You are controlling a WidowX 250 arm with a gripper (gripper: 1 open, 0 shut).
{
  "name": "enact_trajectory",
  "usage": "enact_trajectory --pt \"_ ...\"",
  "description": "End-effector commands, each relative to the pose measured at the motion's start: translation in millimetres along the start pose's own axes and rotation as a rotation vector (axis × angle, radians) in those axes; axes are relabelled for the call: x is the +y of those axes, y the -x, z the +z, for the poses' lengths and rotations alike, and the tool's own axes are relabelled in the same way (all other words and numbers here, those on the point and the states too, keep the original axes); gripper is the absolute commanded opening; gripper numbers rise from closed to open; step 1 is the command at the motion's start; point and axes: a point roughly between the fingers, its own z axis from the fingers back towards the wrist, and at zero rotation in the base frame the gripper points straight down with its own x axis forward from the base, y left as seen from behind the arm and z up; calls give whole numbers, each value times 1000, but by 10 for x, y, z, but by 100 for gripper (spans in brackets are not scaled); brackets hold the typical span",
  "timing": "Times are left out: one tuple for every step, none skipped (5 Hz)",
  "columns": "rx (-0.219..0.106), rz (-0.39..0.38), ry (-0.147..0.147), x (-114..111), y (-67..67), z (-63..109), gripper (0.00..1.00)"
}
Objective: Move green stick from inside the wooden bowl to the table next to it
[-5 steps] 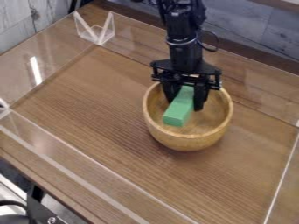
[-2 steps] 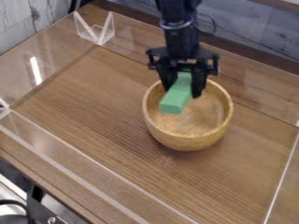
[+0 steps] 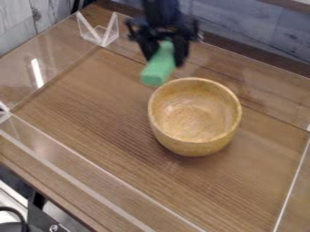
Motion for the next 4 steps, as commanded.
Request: enact_trajectory --pt "-70 -58 1 -315 -32 61 0" --pt "-62 -81 3 -567 36 -85 0" --pt "-80 -55 -15 -208 -47 -1 0" --pt "-78 -73 -8 -483 -4 -137 0"
